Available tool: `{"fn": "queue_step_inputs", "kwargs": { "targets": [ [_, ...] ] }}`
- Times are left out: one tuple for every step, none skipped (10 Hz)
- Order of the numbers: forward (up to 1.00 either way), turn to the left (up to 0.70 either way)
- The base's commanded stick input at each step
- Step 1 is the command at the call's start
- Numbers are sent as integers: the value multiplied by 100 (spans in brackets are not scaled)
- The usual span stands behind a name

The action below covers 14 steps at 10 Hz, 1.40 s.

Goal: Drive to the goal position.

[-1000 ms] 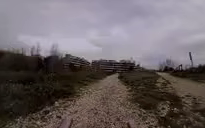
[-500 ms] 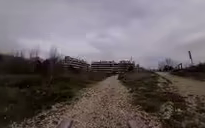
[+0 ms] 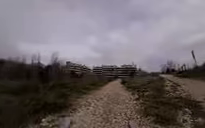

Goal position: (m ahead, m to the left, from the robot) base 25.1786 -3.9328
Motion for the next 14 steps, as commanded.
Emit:
{"fn": "queue_step_inputs", "kwargs": {
  "targets": [
    [70, 0],
    [70, 0],
    [70, 0],
    [70, 0],
    [70, 0],
    [70, -18],
    [66, -33],
    [0, 0],
    [0, 0],
    [0, 0],
    [0, 0],
    [0, 0],
    [0, 0],
    [0, 0]
  ]
}}
